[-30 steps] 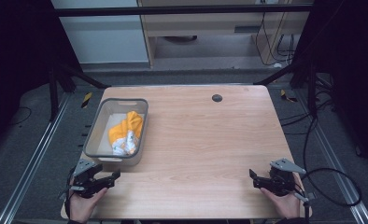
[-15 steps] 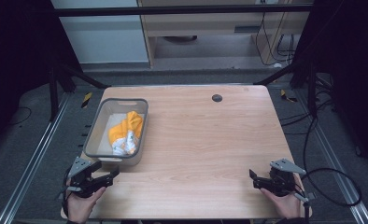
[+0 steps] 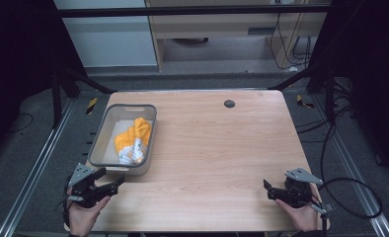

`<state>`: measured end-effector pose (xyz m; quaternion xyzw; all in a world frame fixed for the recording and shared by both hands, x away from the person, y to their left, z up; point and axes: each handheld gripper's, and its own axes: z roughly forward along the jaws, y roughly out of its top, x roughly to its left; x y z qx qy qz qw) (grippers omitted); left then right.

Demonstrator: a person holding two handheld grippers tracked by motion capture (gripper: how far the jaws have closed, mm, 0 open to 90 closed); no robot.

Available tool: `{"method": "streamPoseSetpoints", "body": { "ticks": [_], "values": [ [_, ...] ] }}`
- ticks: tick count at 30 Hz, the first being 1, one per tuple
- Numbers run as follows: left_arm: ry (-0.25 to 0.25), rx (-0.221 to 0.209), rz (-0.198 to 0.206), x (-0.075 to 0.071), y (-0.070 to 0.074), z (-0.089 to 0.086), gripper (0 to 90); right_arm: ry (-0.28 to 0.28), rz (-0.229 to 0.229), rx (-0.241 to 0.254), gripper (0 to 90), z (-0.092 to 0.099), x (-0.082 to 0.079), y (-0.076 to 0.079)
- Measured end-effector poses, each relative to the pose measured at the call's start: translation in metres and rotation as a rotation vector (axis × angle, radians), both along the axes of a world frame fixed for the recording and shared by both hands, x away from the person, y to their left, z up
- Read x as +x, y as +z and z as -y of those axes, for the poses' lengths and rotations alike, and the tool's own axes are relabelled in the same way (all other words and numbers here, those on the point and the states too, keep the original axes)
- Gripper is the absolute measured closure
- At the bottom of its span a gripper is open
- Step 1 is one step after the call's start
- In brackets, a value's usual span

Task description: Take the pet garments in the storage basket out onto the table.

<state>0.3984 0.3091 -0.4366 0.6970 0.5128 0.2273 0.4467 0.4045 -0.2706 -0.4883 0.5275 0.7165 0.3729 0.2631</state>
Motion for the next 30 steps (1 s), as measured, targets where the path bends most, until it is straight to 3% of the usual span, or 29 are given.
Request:
{"method": "streamPoseSetpoints", "body": {
  "ticks": [30],
  "values": [
    [-0.013, -0.021, 0.047, 0.009, 0.03, 0.004, 20.3, 0.004, -0.001, -0.025, 8.9, -0.001, 0.001, -0.002]
  ]
}}
